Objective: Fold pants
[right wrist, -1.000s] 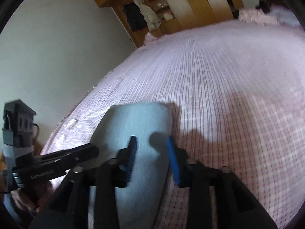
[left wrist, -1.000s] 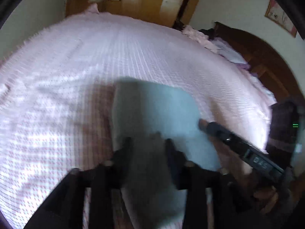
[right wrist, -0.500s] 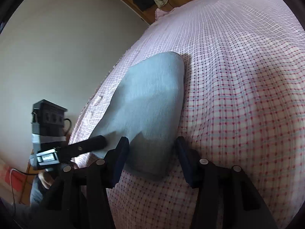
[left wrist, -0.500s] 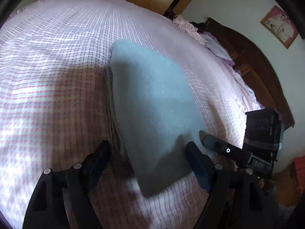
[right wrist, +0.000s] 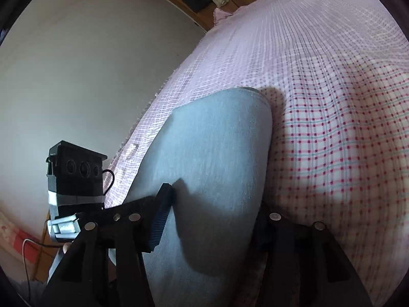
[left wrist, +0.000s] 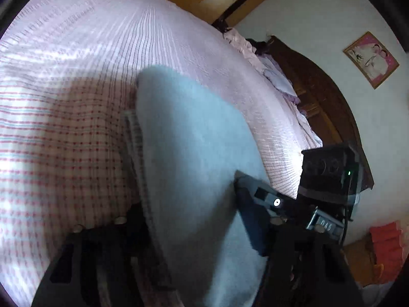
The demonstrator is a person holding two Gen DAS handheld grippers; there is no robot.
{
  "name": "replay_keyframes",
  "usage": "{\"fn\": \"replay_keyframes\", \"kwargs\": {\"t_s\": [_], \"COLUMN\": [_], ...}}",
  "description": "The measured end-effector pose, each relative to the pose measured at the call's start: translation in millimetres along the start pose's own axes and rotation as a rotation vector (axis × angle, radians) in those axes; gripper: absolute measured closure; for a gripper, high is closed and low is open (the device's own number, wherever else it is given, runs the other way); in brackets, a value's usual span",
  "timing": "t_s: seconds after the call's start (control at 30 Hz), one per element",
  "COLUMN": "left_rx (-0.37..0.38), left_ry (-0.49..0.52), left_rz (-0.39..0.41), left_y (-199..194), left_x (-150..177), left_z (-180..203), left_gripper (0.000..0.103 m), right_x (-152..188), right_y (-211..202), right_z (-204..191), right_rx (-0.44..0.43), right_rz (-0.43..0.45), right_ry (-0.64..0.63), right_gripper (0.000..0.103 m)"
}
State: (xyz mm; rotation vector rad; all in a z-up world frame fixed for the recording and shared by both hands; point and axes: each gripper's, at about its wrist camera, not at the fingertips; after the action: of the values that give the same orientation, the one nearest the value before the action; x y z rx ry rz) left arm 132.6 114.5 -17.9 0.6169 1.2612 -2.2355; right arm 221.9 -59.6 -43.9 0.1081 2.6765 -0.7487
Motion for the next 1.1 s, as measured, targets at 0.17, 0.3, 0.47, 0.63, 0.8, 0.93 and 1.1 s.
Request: {"fn": "replay_keyframes", "kwargs": {"t_s": [0.17, 0.3, 0.47, 0.63, 0.8, 0.93, 1.1], "left_rx": [0.017, 0.018, 0.034, 0.064, 0.044, -0.022, -0.029], "left_ry": [0.036, 0.087, 0.133, 0.152, 0.212, 0.183, 0.218], "left_rz": [0.072, 0.102, 0.107, 0.087, 0.063, -0.009, 0.04], "left_y": [-35.1, -51.2, -36.4, 30.7, 116.8, 177.3, 178.0], "left_x": [-4.2, -21.9, -64.5, -111.8, -136.0, -121.0, -105.9], "left_z": [35.1, 61.8, 83.4, 95.3, 88.6, 57.6, 59.0], "left_gripper": [0.045, 0.045, 0.045, 0.045, 0.045, 0.044, 0.034], "right_x": [-4.4, -24.2, -65.4, -117.2, -165.4, -184.1, -187.1], "right_y": [-18.7, -34.9, -56.3, -69.0, -59.8, -31.7, -40.9], "right_z": [-30.3, -51.2, -59.0, -36.1, 26.5, 92.4, 103.3], "right_rx": [-0.017, -0.028, -0.004, 0.073, 0.12, 0.223, 0.216], "right_rz": [0.03, 0.056, 0.091, 0.114, 0.138, 0.106, 0.133], "right_ry": [-0.049, -0.082, -0.117, -0.132, -0.106, -0.057, -0.047], "right_gripper": [0.057, 0.057, 0.057, 0.057, 0.058, 0.057, 0.053]}}
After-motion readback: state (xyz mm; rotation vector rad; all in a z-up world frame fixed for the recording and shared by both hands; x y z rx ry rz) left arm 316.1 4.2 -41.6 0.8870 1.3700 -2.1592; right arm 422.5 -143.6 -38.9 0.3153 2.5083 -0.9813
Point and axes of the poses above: each gripper's, at about its wrist camera, not at the fingertips, and y roughly the way its jaws point, z to its right, x to its underside, and after that the axes turned 13 degrees about y, right-handed
